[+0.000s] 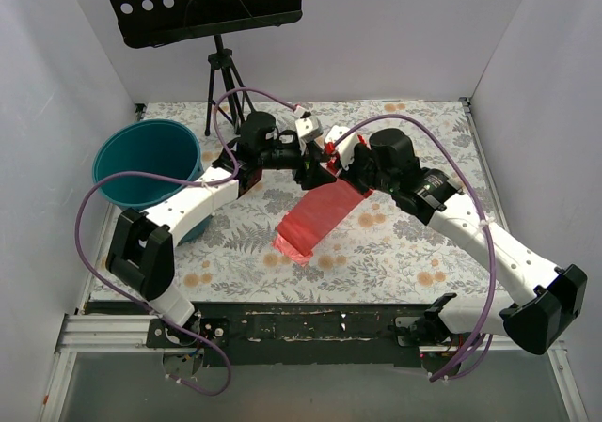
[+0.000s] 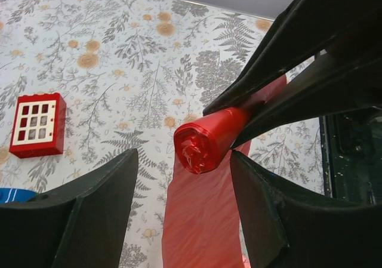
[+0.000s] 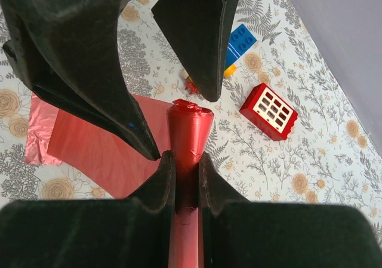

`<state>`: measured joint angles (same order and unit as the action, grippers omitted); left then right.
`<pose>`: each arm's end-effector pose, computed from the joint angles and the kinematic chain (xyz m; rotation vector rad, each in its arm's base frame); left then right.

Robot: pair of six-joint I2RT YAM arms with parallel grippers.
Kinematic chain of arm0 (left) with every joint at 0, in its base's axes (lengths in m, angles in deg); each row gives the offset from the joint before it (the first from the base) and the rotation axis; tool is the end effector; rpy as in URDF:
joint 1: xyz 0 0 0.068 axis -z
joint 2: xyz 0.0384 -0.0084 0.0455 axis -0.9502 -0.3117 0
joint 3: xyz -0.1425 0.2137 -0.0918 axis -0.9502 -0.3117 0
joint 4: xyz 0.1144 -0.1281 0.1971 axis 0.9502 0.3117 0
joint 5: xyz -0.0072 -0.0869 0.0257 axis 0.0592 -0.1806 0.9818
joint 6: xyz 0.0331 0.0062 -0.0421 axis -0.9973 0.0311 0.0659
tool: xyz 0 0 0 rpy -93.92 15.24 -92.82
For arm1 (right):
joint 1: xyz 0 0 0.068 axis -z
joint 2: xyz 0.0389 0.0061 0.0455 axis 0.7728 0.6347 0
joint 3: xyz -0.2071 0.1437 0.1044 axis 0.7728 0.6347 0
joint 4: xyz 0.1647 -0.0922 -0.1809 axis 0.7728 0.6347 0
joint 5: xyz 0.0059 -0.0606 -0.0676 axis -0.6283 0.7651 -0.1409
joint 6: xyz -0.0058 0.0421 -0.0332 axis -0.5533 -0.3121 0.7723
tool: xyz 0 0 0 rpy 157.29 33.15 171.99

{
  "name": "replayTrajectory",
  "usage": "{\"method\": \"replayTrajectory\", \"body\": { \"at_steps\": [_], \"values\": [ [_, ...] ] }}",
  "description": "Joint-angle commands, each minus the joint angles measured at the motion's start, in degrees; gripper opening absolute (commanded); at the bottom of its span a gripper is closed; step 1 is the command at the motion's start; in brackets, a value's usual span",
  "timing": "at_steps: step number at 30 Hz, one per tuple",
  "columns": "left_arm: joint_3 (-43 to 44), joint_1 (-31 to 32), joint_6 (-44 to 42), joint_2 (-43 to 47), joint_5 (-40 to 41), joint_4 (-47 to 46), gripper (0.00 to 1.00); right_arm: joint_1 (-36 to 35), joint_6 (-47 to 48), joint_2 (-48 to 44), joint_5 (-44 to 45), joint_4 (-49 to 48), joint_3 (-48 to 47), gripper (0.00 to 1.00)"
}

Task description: Put the trash bags into the trash bin

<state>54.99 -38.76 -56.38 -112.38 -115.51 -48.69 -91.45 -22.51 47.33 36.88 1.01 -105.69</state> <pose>0.2987 -0.2251 0.3177 0.6746 1.9819 -1.4527 0.2098 0.1828 0.3718 -1.0940 1.6811 0.2199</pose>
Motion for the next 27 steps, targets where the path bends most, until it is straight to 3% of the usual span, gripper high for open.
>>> {"method": "replayTrajectory", "body": {
  "at_steps": [1, 6, 10, 16, 27],
  "values": [
    [1.99, -0.73, 4.13, -1.22, -6.48, -2.98, 0.61, 0.50, 0.45, -2.08, 1.49, -0.31, -3.80, 0.01],
    [4.89, -1.35, 4.14, -5.26, -11.23, -1.66, 0.56, 1.20, -1.48, -1.99, 3.08, 0.13, -4.24, 0.01],
    [6.30, -1.35, 5.54, -7.81, -13.61, -2.54, 0.43, 1.55, -2.10, -2.08, 4.04, 0.40, -4.42, 0.01],
    [3.85, -1.61, 12.39, -7.55, -11.77, -8.24, 0.31, 2.78, -3.15, -2.34, 4.75, 0.13, -3.72, 0.01],
    [2.70, -1.62, 15.04, -7.37, -12.65, -10.01, 0.26, 3.66, -4.47, -2.08, 4.05, 0.13, -2.84, 0.01]
  ]
}}
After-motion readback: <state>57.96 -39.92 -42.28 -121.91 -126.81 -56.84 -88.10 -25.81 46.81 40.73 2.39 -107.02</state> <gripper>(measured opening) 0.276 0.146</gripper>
